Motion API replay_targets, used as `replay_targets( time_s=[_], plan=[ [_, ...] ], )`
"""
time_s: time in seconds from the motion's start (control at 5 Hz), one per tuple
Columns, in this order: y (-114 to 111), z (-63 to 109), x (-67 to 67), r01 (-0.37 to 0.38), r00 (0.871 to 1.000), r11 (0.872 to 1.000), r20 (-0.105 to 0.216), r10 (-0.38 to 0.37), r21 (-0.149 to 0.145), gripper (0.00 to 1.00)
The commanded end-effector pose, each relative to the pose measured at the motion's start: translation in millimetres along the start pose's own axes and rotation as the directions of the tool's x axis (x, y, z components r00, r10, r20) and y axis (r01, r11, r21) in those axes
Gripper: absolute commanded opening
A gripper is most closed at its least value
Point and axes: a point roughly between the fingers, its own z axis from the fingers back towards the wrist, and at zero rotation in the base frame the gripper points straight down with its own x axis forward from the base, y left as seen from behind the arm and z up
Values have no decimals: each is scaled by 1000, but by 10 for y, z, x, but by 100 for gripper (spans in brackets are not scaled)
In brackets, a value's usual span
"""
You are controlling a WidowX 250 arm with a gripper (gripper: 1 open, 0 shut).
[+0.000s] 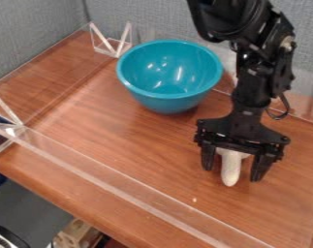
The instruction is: Put the mushroom in the blue bowl
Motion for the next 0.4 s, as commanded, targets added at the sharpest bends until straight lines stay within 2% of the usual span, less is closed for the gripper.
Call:
replay_targets(
  time_s=[0.0,0.2],
  plan=[
    [-44,105,60,3,999,1000,43,-2,-28,0],
    [-17,269,95,16,998,999,59,-14,-38,0]
  ],
)
